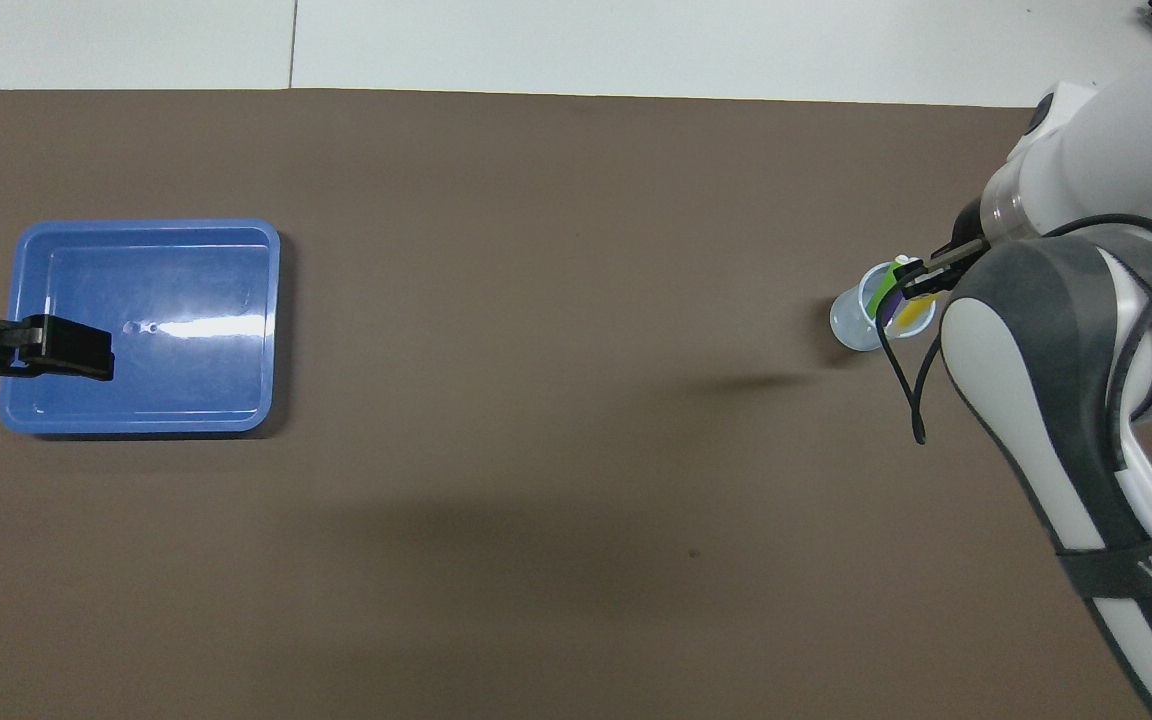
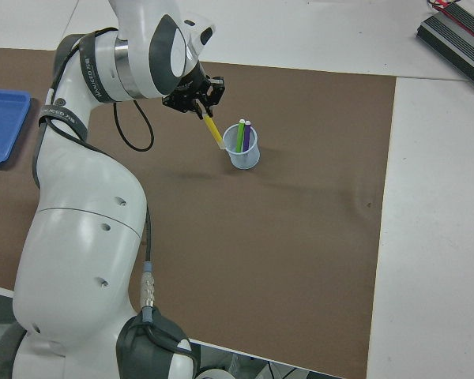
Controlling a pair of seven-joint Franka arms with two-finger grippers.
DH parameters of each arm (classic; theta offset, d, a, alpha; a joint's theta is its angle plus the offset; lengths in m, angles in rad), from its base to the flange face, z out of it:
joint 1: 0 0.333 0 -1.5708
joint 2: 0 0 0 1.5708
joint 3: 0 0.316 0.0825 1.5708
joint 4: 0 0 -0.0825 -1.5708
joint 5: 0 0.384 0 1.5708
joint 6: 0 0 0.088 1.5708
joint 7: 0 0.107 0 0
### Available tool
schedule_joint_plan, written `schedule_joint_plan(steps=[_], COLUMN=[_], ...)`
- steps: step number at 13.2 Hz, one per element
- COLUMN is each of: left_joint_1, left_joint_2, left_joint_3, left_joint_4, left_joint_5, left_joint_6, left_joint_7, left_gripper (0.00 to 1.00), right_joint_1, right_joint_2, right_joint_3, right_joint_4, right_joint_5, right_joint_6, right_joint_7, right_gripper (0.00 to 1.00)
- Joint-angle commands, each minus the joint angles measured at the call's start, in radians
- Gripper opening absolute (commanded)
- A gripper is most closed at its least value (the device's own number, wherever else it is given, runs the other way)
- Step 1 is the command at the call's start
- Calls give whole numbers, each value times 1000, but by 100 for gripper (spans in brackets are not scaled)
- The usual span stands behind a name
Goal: Right arm passes pens to left for tray arrangement
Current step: 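Grasp the yellow pen with the right gripper and lift it out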
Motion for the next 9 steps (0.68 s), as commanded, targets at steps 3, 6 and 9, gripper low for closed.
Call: schedule_joint_plan(steps=[3,6,9], left_joint_1=[59,99,99], left_joint_2=[-39,-56,-21], left_joint_3=[-2,-2,-3], left_joint_4=[-59,-148,-160], left_joint_5=[-41,-186,-289], left_joint_6=[68,186,266], left_joint_7=[-21,-134,-199], left_gripper=[100,100,100], right_joint_1=[15,14,15], right_joint_2=[-16,-12,-10], right_joint_3=[19,19,19], right_joint_4=[33,35,35], right_joint_5=[60,220,343], right_joint_6=[-19,6,40], right_joint_7=[50,183,318], right_gripper=[0,0,0])
